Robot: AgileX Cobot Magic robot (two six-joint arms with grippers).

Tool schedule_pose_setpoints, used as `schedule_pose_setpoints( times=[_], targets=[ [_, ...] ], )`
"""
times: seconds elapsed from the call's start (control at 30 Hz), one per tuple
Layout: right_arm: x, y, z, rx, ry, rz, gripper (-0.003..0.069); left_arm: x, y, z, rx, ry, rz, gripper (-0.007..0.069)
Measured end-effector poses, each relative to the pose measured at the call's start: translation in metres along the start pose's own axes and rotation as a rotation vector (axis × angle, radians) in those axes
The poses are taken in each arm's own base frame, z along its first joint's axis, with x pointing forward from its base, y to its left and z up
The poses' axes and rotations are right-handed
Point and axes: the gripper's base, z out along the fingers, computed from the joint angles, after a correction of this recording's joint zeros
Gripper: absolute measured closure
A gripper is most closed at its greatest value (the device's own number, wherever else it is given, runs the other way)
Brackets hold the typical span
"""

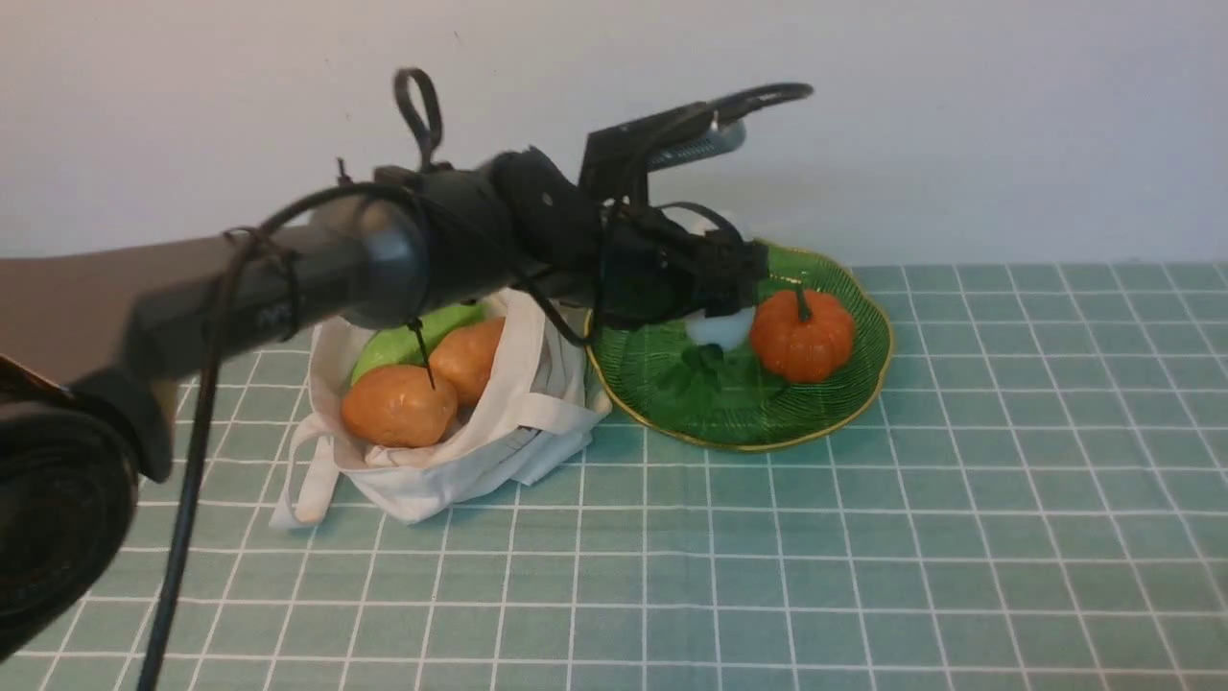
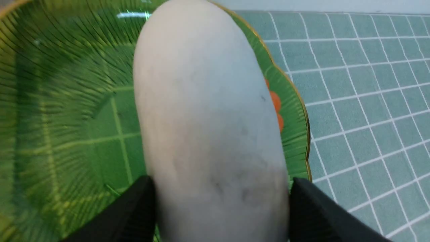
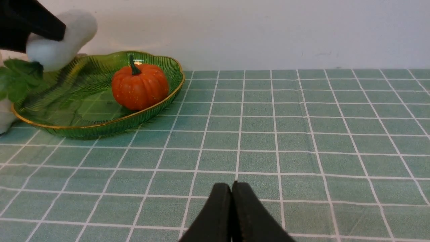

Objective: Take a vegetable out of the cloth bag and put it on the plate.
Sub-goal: Use the left arm to put the white radish into the empty plate on the right

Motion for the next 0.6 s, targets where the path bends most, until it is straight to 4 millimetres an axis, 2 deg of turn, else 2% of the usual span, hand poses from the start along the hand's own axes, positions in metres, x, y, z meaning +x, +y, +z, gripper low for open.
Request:
schedule_pose_setpoints(
  times=[0.07, 0.23, 0.3, 0.47, 0.53, 0.6],
  targets=[
    [0.0, 0.0, 0.0, 0.0, 0.0, 0.0, 0.0675, 0.002, 0.002, 0.004, 0.0, 0.007, -0.016, 0.0157],
    [0.0, 0.0, 0.0, 0.0, 0.0, 0.0, 0.0675, 0.004, 0.006, 0.008, -0.003, 0.016, -0.037, -0.0014],
    [0.0, 0.0, 0.0, 0.0, 0.0, 0.0, 0.0675, 0.004, 0.008, 0.007, -0.004, 0.02, -0.04, -0.0046],
    [0.0, 0.0, 0.0, 0.0, 0.0, 0.0, 0.0675, 0.002, 0.013, 0.0, 0.007, 0.076, -0.027, -0.0057],
    [0.0, 0.0, 0.0, 0.0, 0.0, 0.0, 0.0675, -0.003, 0.013, -0.015, 0.024, 0.119, 0.01, -0.0031],
    [0.0, 0.0, 0.0, 0.0, 0.0, 0.0, 0.0675, -0.012, 0.013, -0.034, 0.03, 0.137, 0.068, 0.0025]
  ],
)
